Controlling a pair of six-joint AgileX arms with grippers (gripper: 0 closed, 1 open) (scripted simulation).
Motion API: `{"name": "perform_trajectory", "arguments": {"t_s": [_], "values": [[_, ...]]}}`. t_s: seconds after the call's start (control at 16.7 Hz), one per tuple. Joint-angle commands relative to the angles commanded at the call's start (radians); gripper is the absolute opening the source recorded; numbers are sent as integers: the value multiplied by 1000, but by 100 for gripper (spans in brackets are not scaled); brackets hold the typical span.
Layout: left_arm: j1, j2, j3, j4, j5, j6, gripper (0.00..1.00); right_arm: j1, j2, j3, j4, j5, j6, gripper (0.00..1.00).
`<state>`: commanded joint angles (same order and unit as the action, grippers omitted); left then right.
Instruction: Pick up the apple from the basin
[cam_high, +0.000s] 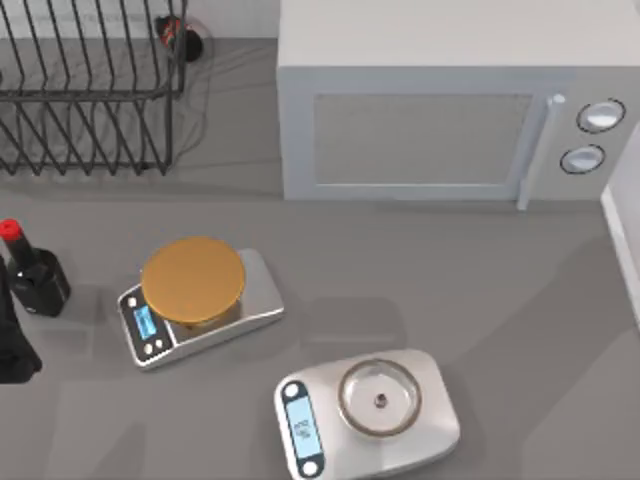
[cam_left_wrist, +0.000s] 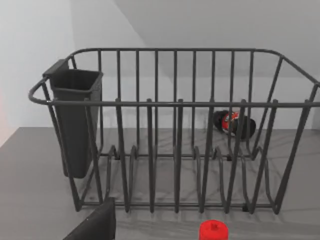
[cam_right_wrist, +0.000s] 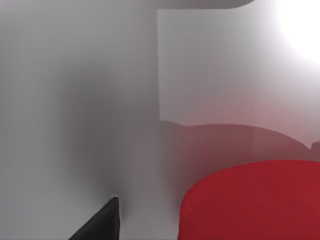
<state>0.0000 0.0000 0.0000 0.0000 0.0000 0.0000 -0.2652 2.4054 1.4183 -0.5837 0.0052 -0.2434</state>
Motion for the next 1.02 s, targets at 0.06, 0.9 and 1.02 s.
{"name": "perform_trajectory", "arguments": {"t_s": [0.06, 0.9, 1.02], "values": [[0, 0, 0, 0, 0, 0, 100, 0, 0, 0, 0, 0, 0, 92], [0, 0, 0, 0, 0, 0, 100, 0, 0, 0, 0, 0, 0, 0], [0, 0, 0, 0, 0, 0, 100, 0, 0, 0, 0, 0, 0, 0]]}}
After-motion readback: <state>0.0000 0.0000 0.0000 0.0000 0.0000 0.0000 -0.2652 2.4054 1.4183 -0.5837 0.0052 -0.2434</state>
